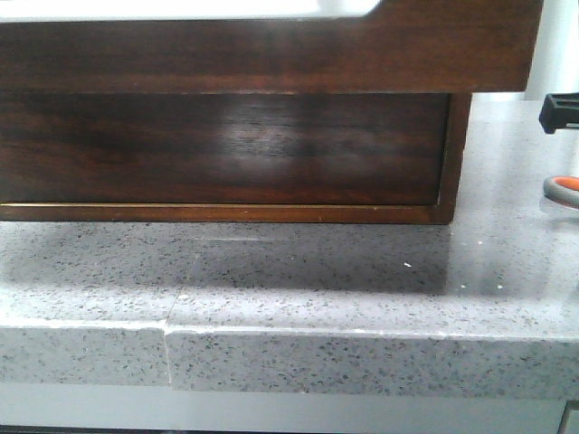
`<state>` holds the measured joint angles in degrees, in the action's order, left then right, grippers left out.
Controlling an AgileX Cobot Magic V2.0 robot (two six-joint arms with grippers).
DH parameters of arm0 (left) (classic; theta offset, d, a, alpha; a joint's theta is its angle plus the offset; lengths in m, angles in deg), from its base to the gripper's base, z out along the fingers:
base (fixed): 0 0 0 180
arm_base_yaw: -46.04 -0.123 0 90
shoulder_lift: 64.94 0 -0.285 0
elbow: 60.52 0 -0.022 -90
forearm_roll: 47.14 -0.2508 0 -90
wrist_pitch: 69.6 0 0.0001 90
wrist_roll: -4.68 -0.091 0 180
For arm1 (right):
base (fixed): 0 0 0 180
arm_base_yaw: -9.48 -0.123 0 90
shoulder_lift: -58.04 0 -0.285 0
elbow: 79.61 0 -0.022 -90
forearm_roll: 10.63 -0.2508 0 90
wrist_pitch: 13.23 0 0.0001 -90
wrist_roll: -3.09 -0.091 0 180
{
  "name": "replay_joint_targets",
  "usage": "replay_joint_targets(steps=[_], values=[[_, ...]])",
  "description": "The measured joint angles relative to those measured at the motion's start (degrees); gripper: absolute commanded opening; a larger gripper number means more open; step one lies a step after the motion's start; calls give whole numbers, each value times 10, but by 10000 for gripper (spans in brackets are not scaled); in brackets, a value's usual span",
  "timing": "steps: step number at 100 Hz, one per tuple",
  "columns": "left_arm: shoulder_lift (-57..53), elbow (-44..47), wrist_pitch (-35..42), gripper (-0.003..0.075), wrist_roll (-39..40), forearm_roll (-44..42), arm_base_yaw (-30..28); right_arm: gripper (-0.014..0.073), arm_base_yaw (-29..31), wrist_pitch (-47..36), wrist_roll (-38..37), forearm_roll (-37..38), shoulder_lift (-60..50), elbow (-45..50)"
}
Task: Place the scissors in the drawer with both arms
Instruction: 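Lift the scissors with the right gripper and carry them over the drawer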
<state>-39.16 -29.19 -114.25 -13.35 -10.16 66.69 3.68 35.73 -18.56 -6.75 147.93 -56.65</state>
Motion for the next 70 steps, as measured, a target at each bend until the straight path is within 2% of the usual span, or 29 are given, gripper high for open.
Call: replay_joint_targets(steps=[10,21,42,55,70], values=[[0,0,0,8,0,0,0,-67,0,1,0,6,-24,3],[0,0,0,8,0,0,0,-67,0,8,1,18,-96,-9],[0,0,0,8,0,0,0,-67,-4,13,37,26,-237,-121],[0,0,0,8,0,0,0,-67,-15,15,120,10,-269,-219],[0,2,1,8,0,0,0,-67,-39,16,245,-84,-272,-305]])
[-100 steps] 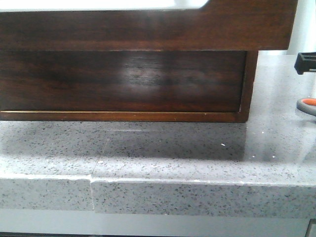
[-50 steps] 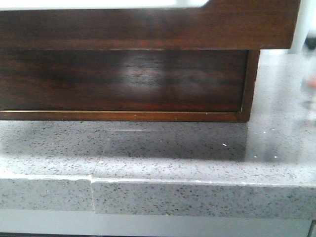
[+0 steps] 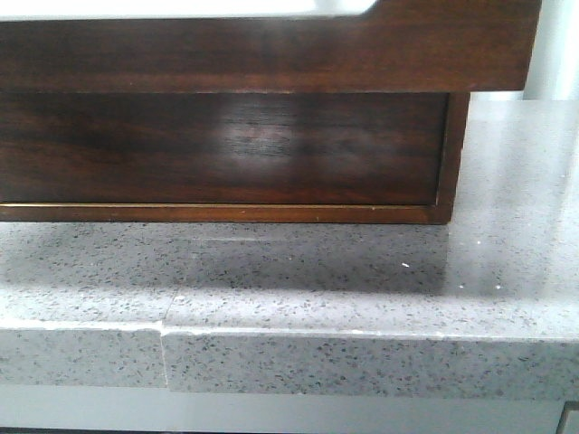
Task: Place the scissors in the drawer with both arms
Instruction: 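Lift the scissors with the right gripper and carry them over the drawer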
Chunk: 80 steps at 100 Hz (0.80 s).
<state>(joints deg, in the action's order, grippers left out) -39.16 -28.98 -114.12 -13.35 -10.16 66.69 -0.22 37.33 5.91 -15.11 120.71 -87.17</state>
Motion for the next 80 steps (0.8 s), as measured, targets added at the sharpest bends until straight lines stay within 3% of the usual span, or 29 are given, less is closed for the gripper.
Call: replay_joint_targets(steps=[13,26,61,80], values=[[0,0,1,8,0,0,0,-67,-34,2,136,-125,13,-49],[0,0,1,8,0,0,0,-67,-90,4,235,-191,38,-59],[0,0,1,8,0,0,0,-67,-285,14,386,-203,166,-60],[0,0,1,8,0,0,0,-67,-323,10,425,-173,246,-60]])
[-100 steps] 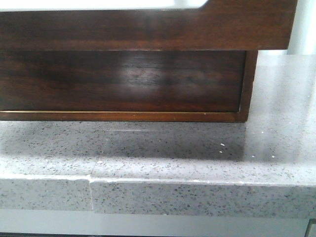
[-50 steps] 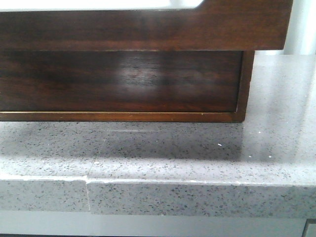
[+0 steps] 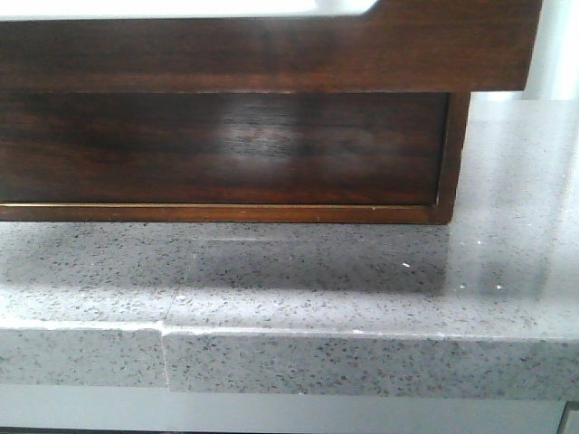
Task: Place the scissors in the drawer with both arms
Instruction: 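Lift the scissors with the right gripper and carry them over the drawer, then lower the scissors into the open drawer and open the right gripper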
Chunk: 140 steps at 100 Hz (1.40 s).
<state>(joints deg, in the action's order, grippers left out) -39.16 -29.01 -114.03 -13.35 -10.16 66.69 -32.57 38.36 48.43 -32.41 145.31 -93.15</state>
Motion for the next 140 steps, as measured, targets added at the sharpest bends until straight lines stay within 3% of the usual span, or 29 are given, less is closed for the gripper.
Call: replay_joint_targets(steps=[24,43,53,65,74,81,85,101,104,125,140], values=[[0,0,-2,8,0,0,0,-67,-1,-2,6,73,67,0],[0,0,-4,8,0,0,0,-42,-2,-7,6,88,89,0],[0,0,-4,8,0,0,0,92,-5,-11,6,88,94,1],[0,0,-4,9,0,0,0,399,-5,-18,-4,88,94,1],[0,0,-5,9,0,0,0,521,-5,-32,-30,83,94,1],[0,0,-5,9,0,-1,0,491,-3,-36,-47,81,92,1],[0,0,-5,8,0,-1,0,428,-2,-37,-63,81,88,1],[0,0,-5,8,0,-19,0,-18,7,-33,-99,85,42,0],[0,0,-5,8,0,-26,0,-67,7,-23,-101,85,28,0],[-23,16,11,8,21,-118,0,-43,8,3,-109,68,-140,77],[-64,67,26,8,26,-161,0,-43,8,-59,-131,91,-328,233]])
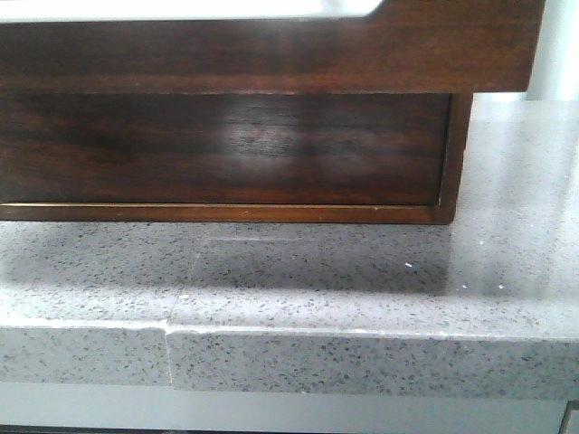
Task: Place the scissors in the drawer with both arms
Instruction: 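Lower the scissors into the open drawer and open the right gripper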
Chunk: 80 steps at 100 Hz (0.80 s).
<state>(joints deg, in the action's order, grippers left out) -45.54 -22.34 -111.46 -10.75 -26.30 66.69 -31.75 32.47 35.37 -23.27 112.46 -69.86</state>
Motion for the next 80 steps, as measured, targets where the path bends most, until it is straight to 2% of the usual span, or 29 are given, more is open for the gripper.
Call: replay_joint_targets(steps=[11,26,33,46,80], values=[[-21,41,1,8,0,-5,0,-45,0,-69,-25,43,-154,123],[-26,77,12,8,0,-6,0,-45,12,-92,-171,161,-301,228],[-26,83,13,8,0,-3,0,-45,20,-92,-207,202,-340,250],[-26,87,16,8,1,2,0,-45,22,-99,-226,233,-382,258],[-26,87,17,8,1,3,0,-45,22,-104,-231,236,-393,258]])
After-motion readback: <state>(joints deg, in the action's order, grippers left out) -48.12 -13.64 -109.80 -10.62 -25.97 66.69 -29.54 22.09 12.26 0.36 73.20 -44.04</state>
